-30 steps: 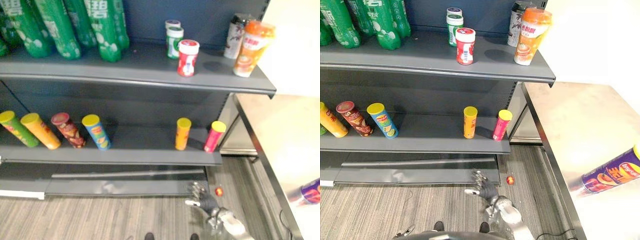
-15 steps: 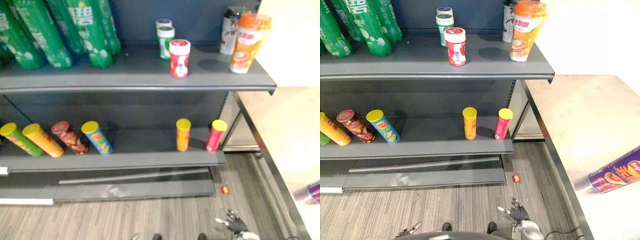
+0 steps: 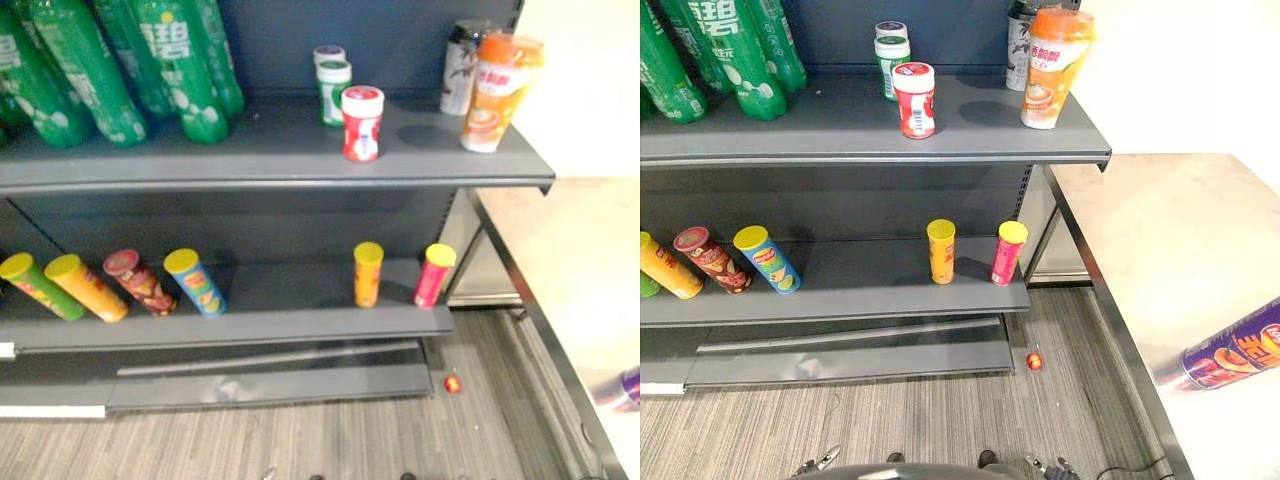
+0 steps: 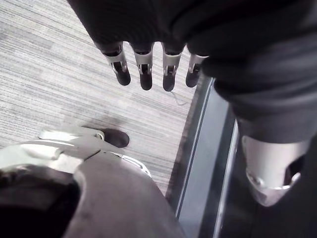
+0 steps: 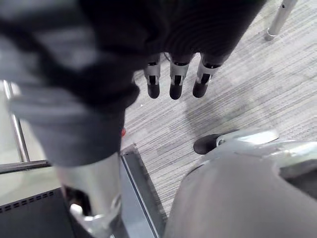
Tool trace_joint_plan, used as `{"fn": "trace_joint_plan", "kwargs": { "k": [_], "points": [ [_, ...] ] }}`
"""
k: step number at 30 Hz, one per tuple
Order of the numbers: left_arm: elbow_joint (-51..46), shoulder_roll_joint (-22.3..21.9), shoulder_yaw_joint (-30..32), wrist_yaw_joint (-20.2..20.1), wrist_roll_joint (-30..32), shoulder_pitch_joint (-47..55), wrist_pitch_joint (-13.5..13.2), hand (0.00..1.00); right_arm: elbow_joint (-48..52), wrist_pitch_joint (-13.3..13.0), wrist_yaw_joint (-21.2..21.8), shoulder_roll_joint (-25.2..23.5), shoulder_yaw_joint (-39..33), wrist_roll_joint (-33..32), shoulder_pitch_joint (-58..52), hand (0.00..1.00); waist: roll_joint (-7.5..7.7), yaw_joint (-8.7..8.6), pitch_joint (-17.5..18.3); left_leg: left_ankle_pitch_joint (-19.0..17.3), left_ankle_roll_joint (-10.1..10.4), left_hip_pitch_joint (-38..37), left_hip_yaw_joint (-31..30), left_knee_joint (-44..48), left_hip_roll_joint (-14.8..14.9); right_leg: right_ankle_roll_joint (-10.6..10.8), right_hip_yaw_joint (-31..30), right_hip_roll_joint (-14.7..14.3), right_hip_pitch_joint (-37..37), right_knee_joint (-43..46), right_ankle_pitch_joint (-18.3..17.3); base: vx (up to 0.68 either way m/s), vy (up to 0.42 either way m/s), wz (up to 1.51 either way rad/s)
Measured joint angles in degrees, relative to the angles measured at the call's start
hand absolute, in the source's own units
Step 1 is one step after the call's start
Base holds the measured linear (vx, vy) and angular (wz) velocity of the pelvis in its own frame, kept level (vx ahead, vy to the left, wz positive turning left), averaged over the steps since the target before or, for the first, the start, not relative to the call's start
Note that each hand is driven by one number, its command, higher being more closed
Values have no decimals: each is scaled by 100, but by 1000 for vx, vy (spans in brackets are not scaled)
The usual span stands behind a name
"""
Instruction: Put the gum and the chips on the shelf.
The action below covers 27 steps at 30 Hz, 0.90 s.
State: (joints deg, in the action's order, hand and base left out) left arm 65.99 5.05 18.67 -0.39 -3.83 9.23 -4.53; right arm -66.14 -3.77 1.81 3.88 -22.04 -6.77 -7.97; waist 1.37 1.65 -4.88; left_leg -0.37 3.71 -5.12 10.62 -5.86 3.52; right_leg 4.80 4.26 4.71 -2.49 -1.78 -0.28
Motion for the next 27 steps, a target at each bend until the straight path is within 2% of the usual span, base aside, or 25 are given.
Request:
{"fn": "trace_joint_plan", "kwargs": {
  "k": [2, 6, 9, 10, 11, 12, 14, 16, 17, 19, 20, 22, 24, 27],
  "points": [
    [-1, -19, 117, -5, -45, 7, 1, 0, -6, 7, 2, -1, -174, -7, 18, 0, 39, 7, -23, -50, -42, -23, 98, 50, -19, 27, -87, 25, 25, 41, -15, 34, 63, -22],
    [-34, -38, 201, -28, -413, -237, -2, 0, 73, -18, -5, -47, -707, -175, 146, 0, 68, -17, -433, -939, -147, 577, 484, 1654, 124, 217, -403, 139, 550, 1087, -358, -26, 57, -35],
    [-41, -34, 210, -28, -503, -285, -2, 0, 291, -28, -5, -212, -926, -361, 42, 0, 54, -16, -544, -1267, -225, 666, 1008, 2101, 251, 294, -806, 117, 745, 1233, -323, -44, 102, -83],
    [-75, -44, 319, -16, -503, -308, -7, 0, 391, -21, -11, -282, -939, -485, 3, 0, 23, -3, -573, -1446, -282, 701, 1358, 2271, 411, 427, -883, 72, 948, 1307, -157, -100, 142, -130],
    [-111, -88, 510, -8, -494, -346, -14, 0, 513, -12, -13, -424, -942, -595, -66, 0, -1, -3, -639, -1548, -342, 704, 1753, 2436, 611, 410, -738, -11, 1168, 1341, 38, -101, 139, -142],
    [-121, -116, 623, -9, -494, -352, -24, 0, 556, -14, -12, -496, -951, -656, -103, 0, 6, -1, -643, -1596, -379, 704, 1943, 2505, 707, 300, -550, -13, 1251, 1366, 77, -82, 132, -147],
    [-143, -122, 852, 14, -475, -474, -25, 0, 632, -12, -23, -581, -1059, -731, -258, 0, -20, -14, -652, -1780, -342, 665, 2372, 2720, 1035, 99, 460, 195, 1327, 1544, -30, -4, 128, -124],
    [-332, -141, 822, 10, -474, -604, -29, 0, 632, -5, -43, -642, -1087, -729, -402, 0, -2, -17, -642, -1733, -270, 554, 2811, 2704, 1195, -84, 1352, 576, 1285, 1964, -150, 120, 128, -117],
    [-454, -147, 621, 5, -474, -692, -29, 0, 598, 2, -42, -648, -1088, -727, -424, 0, 6, -5, -642, -1692, -250, 440, 3099, 2638, 1188, -99, 1577, 775, 1218, 2119, -159, 155, 85, -124],
    [-544, -147, 406, -45, -503, -690, -38, 0, 546, 8, -45, -634, -1085, -727, -404, 0, 14, -32, -633, -1674, -223, 356, 3381, 2563, 1140, -136, 1634, 899, 993, 2089, 11, 95, -22, -92],
    [-542, -162, 336, -73, -503, -713, -45, 0, 427, 12, -46, -567, -1088, -727, -313, 0, 20, -50, -629, -1624, -162, 259, 3611, 2465, 1088, -129, 1607, 896, 901, 1827, -69, 77, -91, -84],
    [-397, -221, 297, -104, -493, -717, -35, 0, 301, 9, -58, -461, -1089, -727, -200, 0, -66, -123, -614, -1403, -118, 60, 3830, 2181, 988, -128, 1590, 819, 842, 1591, -66, 67, -106, -67],
    [-159, -319, 222, -104, -474, -658, -27, 0, 213, 2, -67, -347, -1115, -729, -146, 0, -200, -153, -565, -1186, 93, -233, 4061, 1779, 951, -127, 1495, 649, 715, 1354, -66, 41, -123, -47],
    [-148, -300, 189, -99, -379, -664, -29, 0, 197, -4, -74, -314, -1115, -729, 12, 0, -216, -163, -547, -891, 249, -332, 4158, 1446, 963, -126, 1422, 442, 712, 1137, -66, 4, -150, -29]
  ]
}}
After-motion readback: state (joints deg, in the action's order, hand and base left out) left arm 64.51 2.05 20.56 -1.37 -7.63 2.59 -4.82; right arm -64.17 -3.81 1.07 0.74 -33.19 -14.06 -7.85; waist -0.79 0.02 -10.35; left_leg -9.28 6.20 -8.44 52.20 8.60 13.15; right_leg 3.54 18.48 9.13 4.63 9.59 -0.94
